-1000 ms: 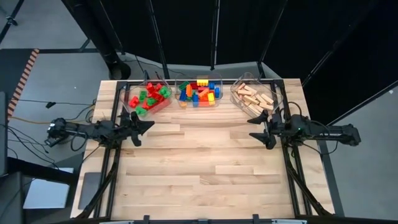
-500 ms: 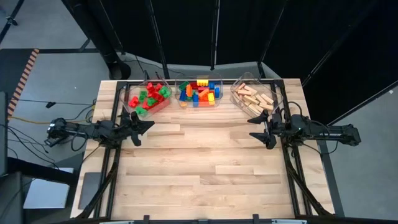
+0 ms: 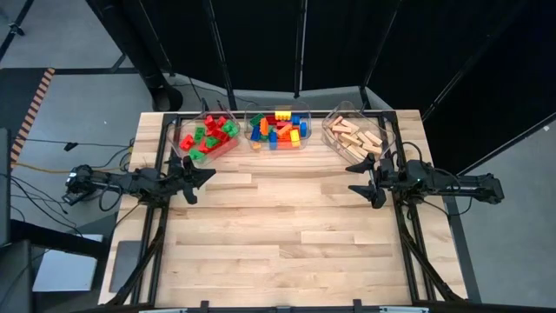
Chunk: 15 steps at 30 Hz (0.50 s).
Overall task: Sort blocks by size
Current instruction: Return to Home Position
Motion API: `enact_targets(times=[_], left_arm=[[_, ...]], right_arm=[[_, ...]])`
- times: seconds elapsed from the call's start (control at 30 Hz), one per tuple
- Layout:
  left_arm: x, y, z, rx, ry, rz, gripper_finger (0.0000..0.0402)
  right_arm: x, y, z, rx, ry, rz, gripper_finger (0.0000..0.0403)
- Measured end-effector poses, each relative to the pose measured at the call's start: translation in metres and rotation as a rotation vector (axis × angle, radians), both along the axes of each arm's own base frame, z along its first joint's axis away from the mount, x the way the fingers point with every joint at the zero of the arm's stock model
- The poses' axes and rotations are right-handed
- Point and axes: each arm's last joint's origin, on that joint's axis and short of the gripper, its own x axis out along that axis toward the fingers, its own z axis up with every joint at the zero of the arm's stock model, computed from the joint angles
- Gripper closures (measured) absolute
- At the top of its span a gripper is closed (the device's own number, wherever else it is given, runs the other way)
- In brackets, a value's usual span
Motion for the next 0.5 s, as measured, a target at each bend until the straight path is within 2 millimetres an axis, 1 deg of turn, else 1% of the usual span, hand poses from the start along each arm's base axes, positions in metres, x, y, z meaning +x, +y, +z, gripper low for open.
enact_targets(times=[0.5], left_arm=[[-0.0001, -0.0025, -0.0001, 0.0, 0.0, -0.024, 0.0397]], right_arm=[[0.0, 0.0, 0.0001, 0.0, 0.0, 0.0, 0.005]])
